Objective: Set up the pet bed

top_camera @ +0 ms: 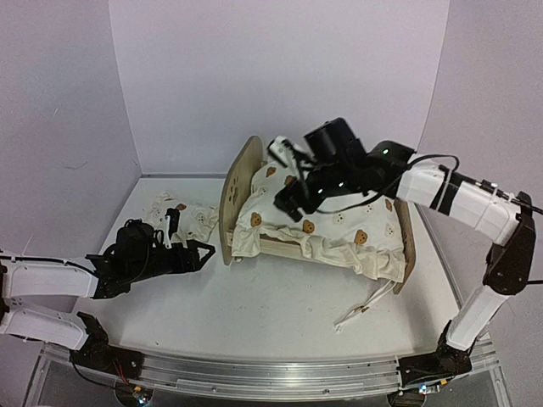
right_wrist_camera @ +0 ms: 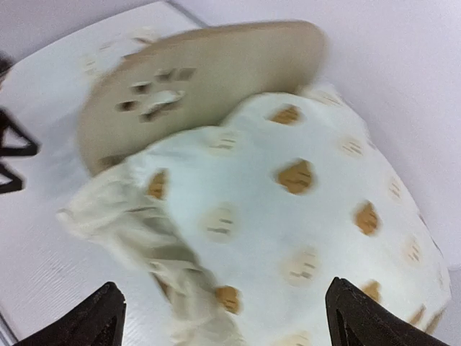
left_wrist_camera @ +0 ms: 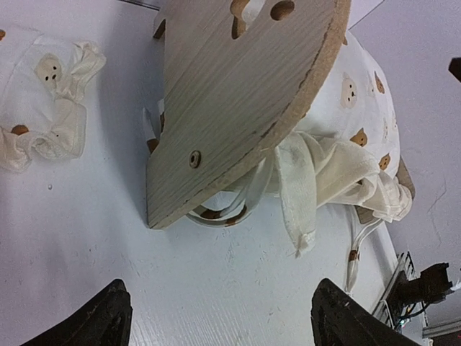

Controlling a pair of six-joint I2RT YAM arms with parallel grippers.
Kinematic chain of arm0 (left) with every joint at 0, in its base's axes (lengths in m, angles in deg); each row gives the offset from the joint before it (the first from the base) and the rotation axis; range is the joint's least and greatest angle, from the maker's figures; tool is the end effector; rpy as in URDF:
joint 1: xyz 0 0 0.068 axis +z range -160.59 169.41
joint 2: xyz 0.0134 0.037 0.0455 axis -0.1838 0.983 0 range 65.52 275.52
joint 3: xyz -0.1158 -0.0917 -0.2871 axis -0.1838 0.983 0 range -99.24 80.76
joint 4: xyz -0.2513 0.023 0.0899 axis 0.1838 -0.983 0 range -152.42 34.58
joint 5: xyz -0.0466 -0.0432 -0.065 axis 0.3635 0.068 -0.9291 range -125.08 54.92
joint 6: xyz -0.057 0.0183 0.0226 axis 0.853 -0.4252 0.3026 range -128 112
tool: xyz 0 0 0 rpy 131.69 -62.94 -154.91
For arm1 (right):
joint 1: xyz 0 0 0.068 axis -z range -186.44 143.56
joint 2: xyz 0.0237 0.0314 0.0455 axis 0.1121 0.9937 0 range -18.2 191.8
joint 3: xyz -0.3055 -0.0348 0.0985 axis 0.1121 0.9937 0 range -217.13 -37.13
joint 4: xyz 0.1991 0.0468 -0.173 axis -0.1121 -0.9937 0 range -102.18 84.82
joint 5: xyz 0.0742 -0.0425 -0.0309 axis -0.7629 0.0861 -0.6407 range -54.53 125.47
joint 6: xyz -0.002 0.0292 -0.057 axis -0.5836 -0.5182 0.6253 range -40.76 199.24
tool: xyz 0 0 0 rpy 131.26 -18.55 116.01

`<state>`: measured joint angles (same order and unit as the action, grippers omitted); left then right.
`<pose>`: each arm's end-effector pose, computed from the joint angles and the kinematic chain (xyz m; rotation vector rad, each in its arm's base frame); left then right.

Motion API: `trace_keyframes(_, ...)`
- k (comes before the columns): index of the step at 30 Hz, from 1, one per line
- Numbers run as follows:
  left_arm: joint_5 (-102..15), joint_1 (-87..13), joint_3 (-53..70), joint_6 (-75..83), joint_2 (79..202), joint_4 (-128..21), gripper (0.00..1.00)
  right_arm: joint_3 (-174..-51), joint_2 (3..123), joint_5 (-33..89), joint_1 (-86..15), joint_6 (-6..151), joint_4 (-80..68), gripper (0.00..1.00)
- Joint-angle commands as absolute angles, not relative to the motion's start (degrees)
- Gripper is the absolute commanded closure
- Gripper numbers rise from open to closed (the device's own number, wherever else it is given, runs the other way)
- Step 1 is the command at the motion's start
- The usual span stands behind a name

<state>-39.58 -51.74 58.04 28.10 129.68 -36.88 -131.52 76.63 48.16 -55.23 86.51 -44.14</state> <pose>0.1665 -0.1508 0.2277 0.1470 2.0915 -0.9320 0.2674 0.2888 0.4081 -0.9486 2.0320 0.1425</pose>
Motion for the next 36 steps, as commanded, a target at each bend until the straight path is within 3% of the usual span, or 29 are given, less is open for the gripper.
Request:
trace_keyframes(1, -38.82, -51.16, 59.91, 31.03, 126.76, -33.21, 0.12, -127.57, 82.61, 45.87, -64.88, 102.31, -32.58, 0.02)
trace_keyframes(13, -42.73, -51.11, 59.78, 30.84, 125.48, -32.31, 0.11, -121.95, 97.02, 56.11, -69.75, 111.79, -7.94, 0.04)
trace_keyframes(18, -43.65, -51.15, 59.02, 29.27, 126.54, -32.30, 0.11, -120.32, 97.13, 61.36, -69.76, 109.34, 0.11, 0.24)
trace_keyframes(21, -43.98, -51.11, 58.43, 28.98, 128.15, -32.22, 0.11, -120.74, 96.26, 60.04, -69.74, 107.54, 0.46, 0.52)
trace_keyframes(23, -44.66, -51.11, 57.78, 28.09, 129.16, -32.03, 0.13, -121.09, 94.77, 59.96, -69.75, 105.92, -1.54, 0.82)
trace_keyframes(26, -47.15, -51.22, 56.31, 25.44, 131.35, -31.17, 0.18, -119.84, 91.01, 56.96, -68.59, 102.05, -4.44, 1.00)
trace_keyframes(30, -47.41, -53.72, 51.88, 21.94, 137.13, -30.86, 0.25, -120.06, 87.43, 44.31, -65.14, 95.25, -10.71, 1.00)
trace_keyframes(36, -38.02, -59.49, 47.67, 20.08, 143.81, -27.73, 0.33, -118.35, 83.71, 32.56, -59.20, 88.45, -12.49, 1.00)
